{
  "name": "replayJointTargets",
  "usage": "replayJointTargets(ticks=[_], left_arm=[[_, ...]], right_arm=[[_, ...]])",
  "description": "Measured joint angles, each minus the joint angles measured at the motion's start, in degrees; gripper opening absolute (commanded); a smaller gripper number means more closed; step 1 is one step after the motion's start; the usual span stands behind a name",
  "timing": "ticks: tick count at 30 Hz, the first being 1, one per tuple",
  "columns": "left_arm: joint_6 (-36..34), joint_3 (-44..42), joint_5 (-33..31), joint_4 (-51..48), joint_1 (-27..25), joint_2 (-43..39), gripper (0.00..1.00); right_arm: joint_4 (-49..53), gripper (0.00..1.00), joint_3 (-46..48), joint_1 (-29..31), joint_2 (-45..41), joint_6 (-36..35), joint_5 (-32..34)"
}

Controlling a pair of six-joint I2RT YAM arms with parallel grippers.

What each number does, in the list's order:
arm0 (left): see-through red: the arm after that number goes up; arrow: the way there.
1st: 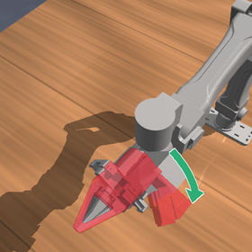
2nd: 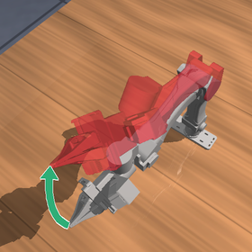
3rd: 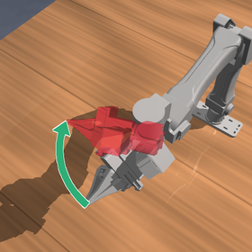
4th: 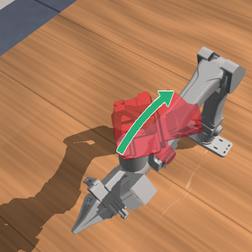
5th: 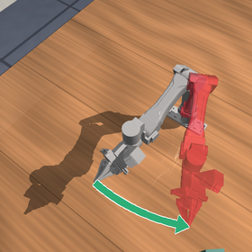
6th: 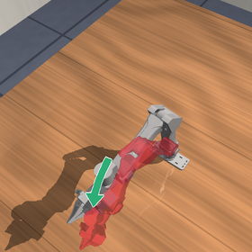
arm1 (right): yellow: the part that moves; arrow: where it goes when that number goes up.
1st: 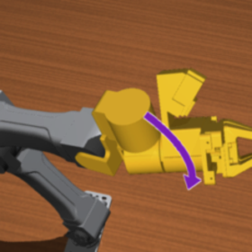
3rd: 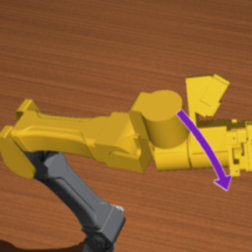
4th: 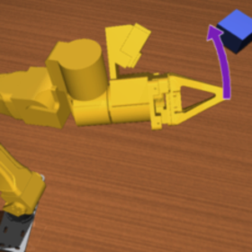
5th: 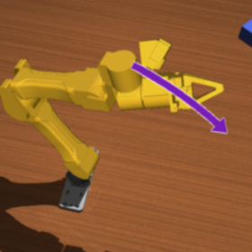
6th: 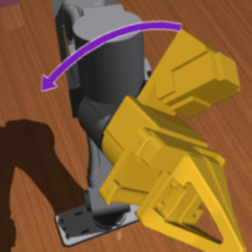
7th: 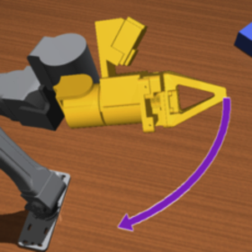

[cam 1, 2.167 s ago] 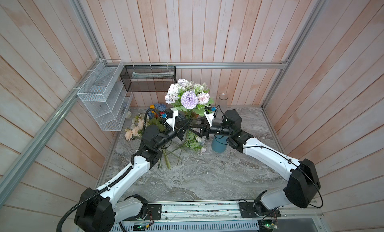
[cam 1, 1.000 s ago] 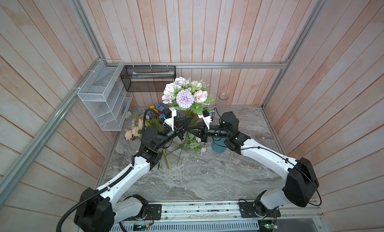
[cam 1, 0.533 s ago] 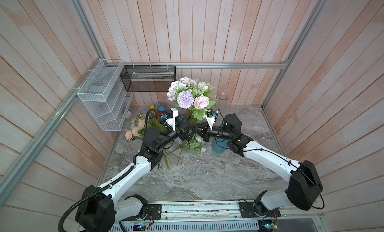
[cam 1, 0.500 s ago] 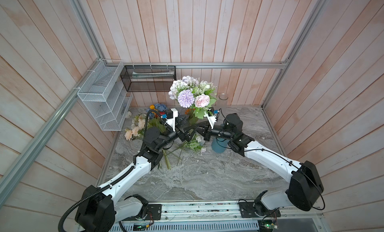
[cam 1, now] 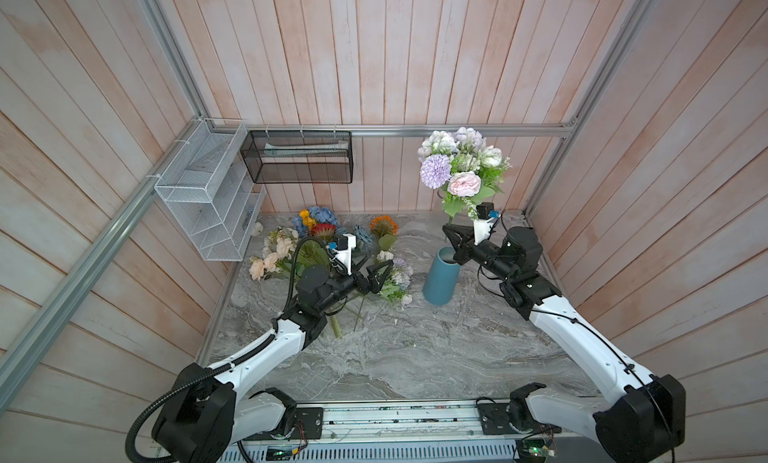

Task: Arrange the flowers into the vase
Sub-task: 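Carry the flowers with the right gripper over the teal vase while the left gripper withdraws, then lower the flower stems into the teal vase with the right gripper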

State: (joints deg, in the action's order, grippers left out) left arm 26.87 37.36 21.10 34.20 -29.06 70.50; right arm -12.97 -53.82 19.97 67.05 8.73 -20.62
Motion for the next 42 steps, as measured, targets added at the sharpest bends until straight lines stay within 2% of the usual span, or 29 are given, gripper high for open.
replayJointTargets(ticks=[8, 18, 22, 25, 34, 42], left_arm=[[1.77, 0.0, 0.13, 0.52, -0.28, 4.96, 1.0], [2.75, 0.42, 1.14, 1.31, -0.74, 6.43, 1.0], [2.78, 1.01, 1.16, 1.4, -0.81, 7.02, 1.0], [2.78, 1.14, 1.16, 1.4, -0.98, 7.08, 1.0], [2.78, 1.2, 1.16, 1.4, -1.14, 7.08, 1.0], [2.78, 1.2, 1.16, 1.4, -1.14, 7.08, 1.0]], right_arm=[[-0.94, 0.0, 6.84, -1.64, -1.27, -0.15, 1.75], [-7.26, 0.0, 15.34, -1.64, -1.27, 0.04, 2.78], [-8.55, 0.0, 15.69, -1.64, -1.11, 0.28, 2.8], [-9.33, 0.07, 15.69, -1.64, -1.05, 0.31, 2.8], [-10.03, 0.15, 15.69, -1.64, -0.33, 0.74, 2.8], [-10.97, 0.15, 15.69, -1.64, -0.28, 1.14, 2.78]])
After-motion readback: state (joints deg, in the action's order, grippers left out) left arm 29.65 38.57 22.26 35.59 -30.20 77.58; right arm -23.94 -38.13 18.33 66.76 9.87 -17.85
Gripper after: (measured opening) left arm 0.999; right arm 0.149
